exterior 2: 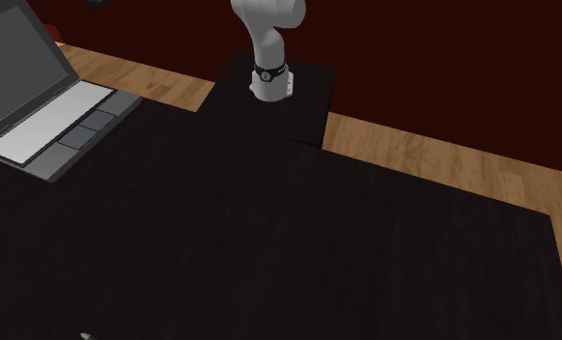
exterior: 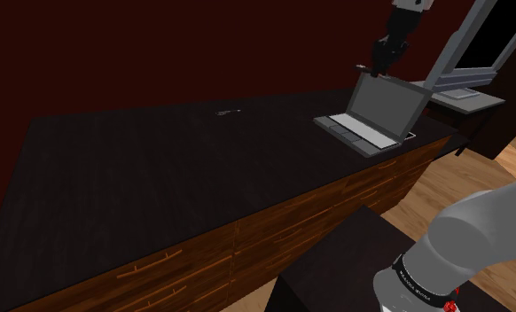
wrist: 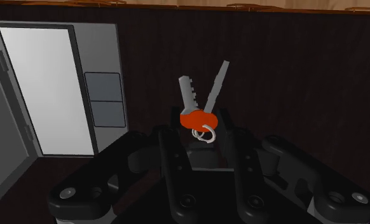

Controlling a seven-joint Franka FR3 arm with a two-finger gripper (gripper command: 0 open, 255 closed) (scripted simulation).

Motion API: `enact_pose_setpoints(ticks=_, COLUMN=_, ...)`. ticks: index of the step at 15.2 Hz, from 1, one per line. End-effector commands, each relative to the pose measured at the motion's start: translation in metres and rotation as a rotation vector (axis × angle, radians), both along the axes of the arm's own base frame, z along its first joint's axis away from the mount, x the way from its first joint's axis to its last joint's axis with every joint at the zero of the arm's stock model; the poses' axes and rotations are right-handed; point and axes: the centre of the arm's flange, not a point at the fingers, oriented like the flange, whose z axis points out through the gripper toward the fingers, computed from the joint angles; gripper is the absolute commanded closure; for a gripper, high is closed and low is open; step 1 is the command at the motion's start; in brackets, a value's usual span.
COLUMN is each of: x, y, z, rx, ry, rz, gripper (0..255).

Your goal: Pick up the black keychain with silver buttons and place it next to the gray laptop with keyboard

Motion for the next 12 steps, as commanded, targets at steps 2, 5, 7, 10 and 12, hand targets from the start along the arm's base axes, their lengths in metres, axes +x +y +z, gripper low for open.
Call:
enact_pose_setpoints(ticks=2, x=-0.001, y=-0.005, z=-0.013, rx=0.0, ry=0.0, rz=0.001, gripper=255)
enact_pose_setpoints(ticks=5, x=-0.001, y=-0.005, z=-0.029, rx=0.0, ry=0.0, rz=0.001, gripper=255)
enact_pose_setpoints(ticks=7, x=-0.001, y=-0.005, z=-0.039, rx=0.0, ry=0.0, rz=0.001, gripper=255)
enact_pose_setpoints(ticks=10, x=-0.001, y=-0.005, z=-0.055, rx=0.0, ry=0.0, rz=0.001, gripper=255)
enact_pose_setpoints(ticks=12, x=-0.001, y=-0.005, z=-0.066, rx=0.0, ry=0.0, rz=0.001, gripper=255)
